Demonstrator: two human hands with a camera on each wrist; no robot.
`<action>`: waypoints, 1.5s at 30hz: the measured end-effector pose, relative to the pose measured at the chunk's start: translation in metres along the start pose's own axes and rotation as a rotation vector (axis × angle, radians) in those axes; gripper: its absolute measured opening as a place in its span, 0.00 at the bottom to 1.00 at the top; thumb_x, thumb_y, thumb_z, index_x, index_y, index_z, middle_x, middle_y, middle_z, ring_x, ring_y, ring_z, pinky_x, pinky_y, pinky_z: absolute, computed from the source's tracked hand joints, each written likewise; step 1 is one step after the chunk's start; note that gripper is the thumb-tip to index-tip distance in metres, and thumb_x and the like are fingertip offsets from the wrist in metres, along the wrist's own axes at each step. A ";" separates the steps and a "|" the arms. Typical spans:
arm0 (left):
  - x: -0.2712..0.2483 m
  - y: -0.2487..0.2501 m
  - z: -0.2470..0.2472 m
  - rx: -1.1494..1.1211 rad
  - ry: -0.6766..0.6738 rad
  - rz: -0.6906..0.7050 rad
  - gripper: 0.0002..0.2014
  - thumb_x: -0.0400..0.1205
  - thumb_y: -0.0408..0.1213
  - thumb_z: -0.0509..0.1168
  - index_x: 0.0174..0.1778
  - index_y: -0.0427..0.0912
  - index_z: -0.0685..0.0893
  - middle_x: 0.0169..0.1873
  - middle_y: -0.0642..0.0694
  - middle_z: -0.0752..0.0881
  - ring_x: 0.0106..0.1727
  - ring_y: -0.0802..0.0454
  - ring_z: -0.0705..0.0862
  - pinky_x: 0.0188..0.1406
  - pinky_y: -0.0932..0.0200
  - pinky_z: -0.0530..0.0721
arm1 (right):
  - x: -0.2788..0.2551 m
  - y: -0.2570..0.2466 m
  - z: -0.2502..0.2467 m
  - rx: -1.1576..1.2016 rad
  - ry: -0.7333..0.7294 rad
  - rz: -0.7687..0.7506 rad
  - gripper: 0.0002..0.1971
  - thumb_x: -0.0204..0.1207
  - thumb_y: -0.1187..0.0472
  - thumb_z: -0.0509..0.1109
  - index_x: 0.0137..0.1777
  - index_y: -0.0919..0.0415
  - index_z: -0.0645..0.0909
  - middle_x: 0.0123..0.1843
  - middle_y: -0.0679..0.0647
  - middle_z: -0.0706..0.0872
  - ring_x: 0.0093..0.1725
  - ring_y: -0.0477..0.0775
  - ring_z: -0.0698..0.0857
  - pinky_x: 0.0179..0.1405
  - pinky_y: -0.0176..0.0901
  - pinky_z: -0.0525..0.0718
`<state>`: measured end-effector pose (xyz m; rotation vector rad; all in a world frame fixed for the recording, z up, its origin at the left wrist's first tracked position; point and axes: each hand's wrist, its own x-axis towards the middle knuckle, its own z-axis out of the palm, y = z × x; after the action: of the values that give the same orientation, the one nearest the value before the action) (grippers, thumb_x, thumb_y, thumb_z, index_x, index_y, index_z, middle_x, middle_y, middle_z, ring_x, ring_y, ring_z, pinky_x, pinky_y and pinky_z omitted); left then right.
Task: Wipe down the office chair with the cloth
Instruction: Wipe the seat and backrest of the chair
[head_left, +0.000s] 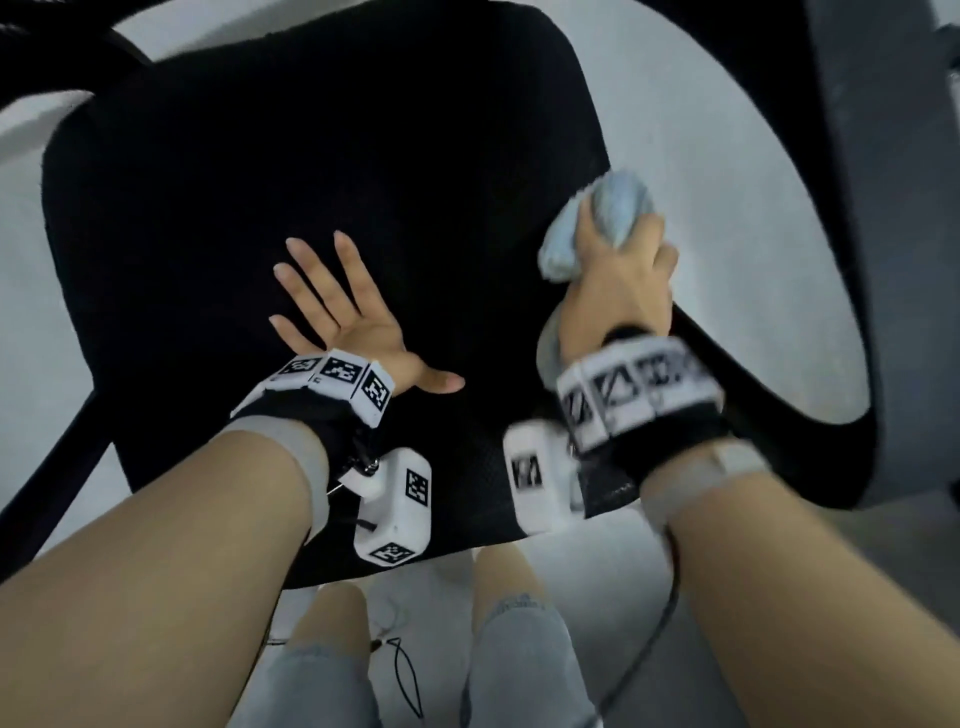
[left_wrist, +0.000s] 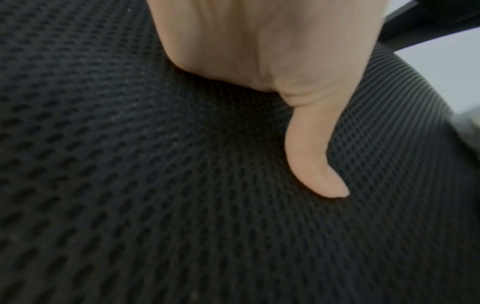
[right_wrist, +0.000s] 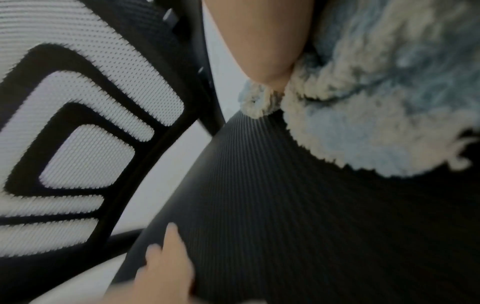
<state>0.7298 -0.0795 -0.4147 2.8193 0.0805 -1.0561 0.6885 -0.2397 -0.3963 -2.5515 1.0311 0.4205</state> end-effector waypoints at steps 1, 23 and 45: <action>0.000 0.001 -0.001 0.009 -0.043 -0.002 0.78 0.48 0.61 0.79 0.75 0.44 0.22 0.75 0.32 0.24 0.77 0.35 0.25 0.72 0.33 0.28 | -0.011 0.002 0.002 -0.061 -0.015 -0.033 0.33 0.76 0.66 0.59 0.79 0.44 0.57 0.76 0.64 0.61 0.66 0.66 0.67 0.62 0.55 0.74; 0.006 -0.003 0.005 0.004 -0.045 0.017 0.78 0.48 0.62 0.78 0.73 0.45 0.21 0.74 0.31 0.23 0.76 0.35 0.23 0.71 0.32 0.27 | 0.056 -0.017 -0.008 0.068 -0.040 -0.043 0.32 0.73 0.68 0.57 0.77 0.45 0.60 0.75 0.62 0.59 0.68 0.65 0.64 0.65 0.56 0.75; 0.009 0.003 0.015 -0.022 0.161 -0.010 0.71 0.51 0.79 0.62 0.80 0.42 0.35 0.80 0.32 0.37 0.81 0.33 0.37 0.76 0.27 0.41 | 0.061 -0.018 -0.011 0.057 -0.056 -0.138 0.29 0.74 0.70 0.54 0.74 0.49 0.65 0.74 0.62 0.61 0.66 0.67 0.66 0.64 0.56 0.76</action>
<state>0.7268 -0.0849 -0.4314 2.8820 0.1214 -0.8223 0.7452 -0.2697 -0.4069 -2.5256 0.8296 0.4166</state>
